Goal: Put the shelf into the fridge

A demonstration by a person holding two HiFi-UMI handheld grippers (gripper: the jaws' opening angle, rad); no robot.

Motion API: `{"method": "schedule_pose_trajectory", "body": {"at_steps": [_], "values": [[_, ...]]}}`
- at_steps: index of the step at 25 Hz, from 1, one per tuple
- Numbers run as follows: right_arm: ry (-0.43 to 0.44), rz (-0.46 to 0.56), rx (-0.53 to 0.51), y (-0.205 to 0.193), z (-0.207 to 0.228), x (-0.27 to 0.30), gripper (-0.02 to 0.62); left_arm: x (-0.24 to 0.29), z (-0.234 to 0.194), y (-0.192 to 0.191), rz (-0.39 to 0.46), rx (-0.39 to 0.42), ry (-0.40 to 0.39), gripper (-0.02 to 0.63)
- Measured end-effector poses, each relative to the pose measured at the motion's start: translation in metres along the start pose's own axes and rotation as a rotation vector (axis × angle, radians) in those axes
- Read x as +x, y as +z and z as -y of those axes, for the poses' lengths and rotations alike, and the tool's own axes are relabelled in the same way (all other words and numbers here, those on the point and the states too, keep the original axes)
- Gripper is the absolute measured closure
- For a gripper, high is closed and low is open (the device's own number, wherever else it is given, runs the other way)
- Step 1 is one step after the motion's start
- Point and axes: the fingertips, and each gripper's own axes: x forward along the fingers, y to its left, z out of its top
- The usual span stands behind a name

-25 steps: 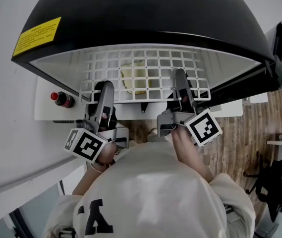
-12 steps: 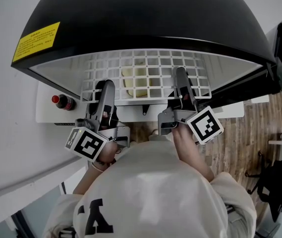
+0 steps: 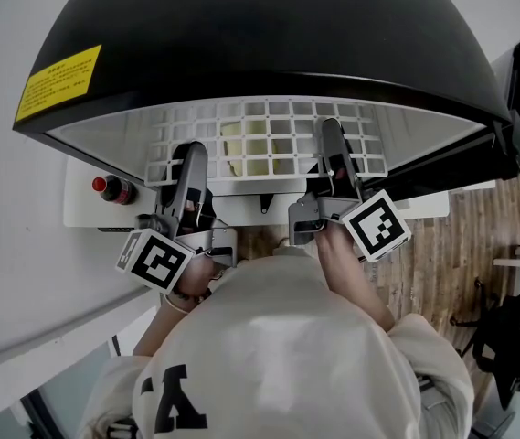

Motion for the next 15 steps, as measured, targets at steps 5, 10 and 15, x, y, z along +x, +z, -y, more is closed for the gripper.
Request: {"method": "schedule_pose_trajectory", "body": {"at_steps": [5, 10, 15], "values": [[0.0, 0.0, 0.002, 0.0, 0.001, 0.004, 0.466, 0.004, -0.002, 0.001, 0.004, -0.008, -0.001, 0.445], [0.001, 0.003, 0.011, 0.001, 0.002, 0.008, 0.469, 0.008, -0.004, 0.001, 0.003, -0.018, -0.002, 0.445], [-0.002, 0.005, 0.016, 0.001, 0.003, 0.011, 0.471, 0.011, -0.005, 0.002, 0.008, -0.035, -0.005, 0.445]]}}
